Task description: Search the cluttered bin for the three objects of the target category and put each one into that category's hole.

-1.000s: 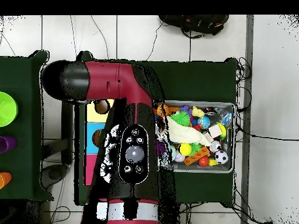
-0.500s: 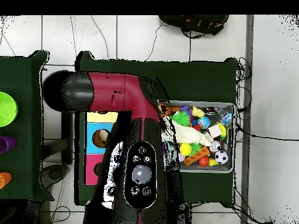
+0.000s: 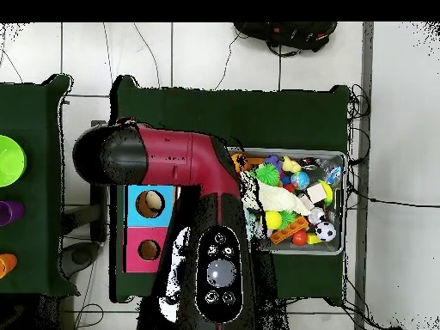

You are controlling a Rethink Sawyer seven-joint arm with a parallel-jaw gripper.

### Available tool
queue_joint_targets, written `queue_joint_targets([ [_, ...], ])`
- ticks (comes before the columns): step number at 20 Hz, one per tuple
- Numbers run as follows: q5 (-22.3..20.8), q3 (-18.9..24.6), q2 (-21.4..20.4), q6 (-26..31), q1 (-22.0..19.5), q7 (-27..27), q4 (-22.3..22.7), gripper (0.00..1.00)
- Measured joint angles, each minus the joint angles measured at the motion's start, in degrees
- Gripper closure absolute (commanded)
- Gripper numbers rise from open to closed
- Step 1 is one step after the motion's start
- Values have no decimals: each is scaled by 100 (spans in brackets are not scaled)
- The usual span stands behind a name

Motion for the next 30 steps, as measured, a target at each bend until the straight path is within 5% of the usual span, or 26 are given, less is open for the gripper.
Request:
queue_joint_targets([
  [23,-573,177,-163,-839,77,0,941,100],
  [24,-597,177,-163,-839,90,0,957,0],
  [30,-659,177,-163,-839,121,0,1004,0],
])
